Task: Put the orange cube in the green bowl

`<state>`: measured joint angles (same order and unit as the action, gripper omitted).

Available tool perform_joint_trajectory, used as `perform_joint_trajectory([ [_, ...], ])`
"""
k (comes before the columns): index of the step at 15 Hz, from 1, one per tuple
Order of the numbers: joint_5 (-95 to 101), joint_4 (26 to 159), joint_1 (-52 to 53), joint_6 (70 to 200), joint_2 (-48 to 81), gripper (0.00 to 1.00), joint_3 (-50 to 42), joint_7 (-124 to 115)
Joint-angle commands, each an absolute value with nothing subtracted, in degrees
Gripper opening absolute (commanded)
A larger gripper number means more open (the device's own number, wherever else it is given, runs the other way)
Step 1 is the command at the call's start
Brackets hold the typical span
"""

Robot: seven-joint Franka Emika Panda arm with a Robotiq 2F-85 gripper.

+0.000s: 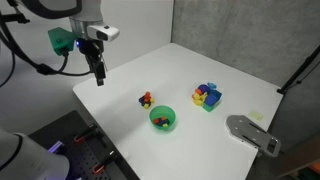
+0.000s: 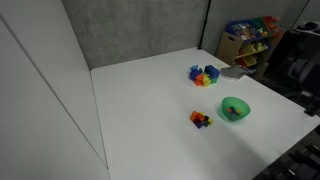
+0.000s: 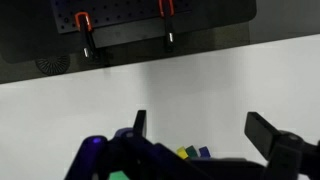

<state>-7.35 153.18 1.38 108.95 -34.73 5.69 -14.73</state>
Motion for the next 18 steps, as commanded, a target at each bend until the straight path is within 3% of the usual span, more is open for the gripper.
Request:
perform_joint_trajectory([
  [1, -7.36, 153.12, 1.3, 108.86, -34.73, 1.0, 5.74, -14.68],
  [6, -6.33, 153.34, 1.12, 111.65, -33.89, 1.0, 6.87, -15.53],
  [18, -4.94, 150.19, 1.33, 134.05, -18.71, 1.0, 7.57, -15.36],
])
